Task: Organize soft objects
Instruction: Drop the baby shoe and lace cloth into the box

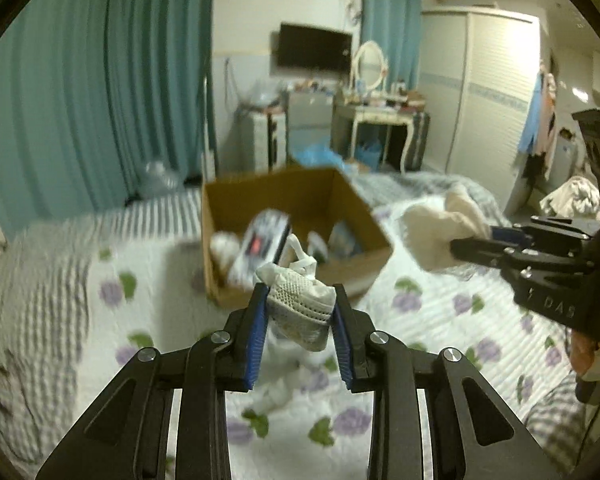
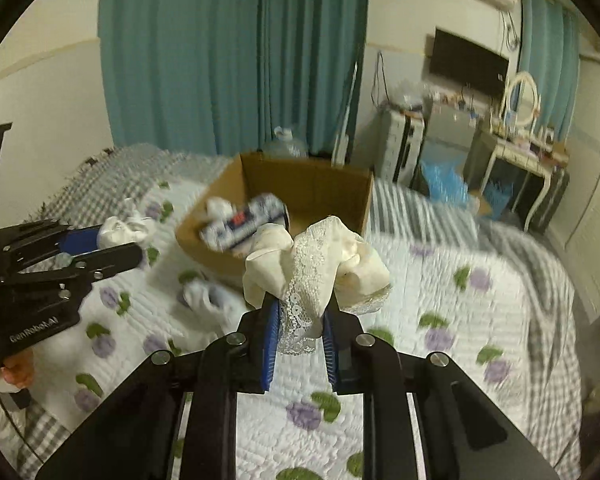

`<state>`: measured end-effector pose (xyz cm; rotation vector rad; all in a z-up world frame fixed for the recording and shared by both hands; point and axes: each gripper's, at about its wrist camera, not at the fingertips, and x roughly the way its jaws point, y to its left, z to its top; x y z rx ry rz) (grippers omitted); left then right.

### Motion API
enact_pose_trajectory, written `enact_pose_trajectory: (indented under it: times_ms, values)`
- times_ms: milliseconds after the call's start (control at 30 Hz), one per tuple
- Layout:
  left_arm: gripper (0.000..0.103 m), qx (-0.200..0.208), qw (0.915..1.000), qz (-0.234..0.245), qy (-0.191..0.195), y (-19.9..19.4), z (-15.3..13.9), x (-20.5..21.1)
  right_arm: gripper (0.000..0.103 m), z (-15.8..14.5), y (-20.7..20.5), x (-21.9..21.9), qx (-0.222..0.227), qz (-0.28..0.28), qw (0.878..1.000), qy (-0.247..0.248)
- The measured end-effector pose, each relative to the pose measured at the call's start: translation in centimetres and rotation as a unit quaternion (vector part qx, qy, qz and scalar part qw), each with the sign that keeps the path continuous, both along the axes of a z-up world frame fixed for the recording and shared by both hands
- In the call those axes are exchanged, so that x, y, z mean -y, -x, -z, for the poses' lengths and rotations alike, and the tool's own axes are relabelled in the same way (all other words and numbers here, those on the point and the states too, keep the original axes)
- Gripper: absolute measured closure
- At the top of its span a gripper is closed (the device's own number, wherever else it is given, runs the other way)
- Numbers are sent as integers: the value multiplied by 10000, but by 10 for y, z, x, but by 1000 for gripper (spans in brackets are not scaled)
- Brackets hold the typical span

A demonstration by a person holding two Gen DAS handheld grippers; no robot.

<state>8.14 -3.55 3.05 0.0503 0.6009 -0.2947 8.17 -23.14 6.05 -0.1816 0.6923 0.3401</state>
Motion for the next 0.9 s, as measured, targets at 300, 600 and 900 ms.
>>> enact_pose_trajectory:
  times_ms: [300, 600, 900]
  values:
    - [74, 332, 9993, 78, 117, -55, -45, 15, 84, -54, -32, -10, 474, -97, 9986, -200]
    - [74, 16, 9998, -194, -61, -144, -5, 12, 84, -23, -129, -17, 131, 120, 9984, -543]
    - [72, -150, 9980, -439, -425, -196, 44, 5, 84, 32, -201, -20, -300, 266, 9976, -571]
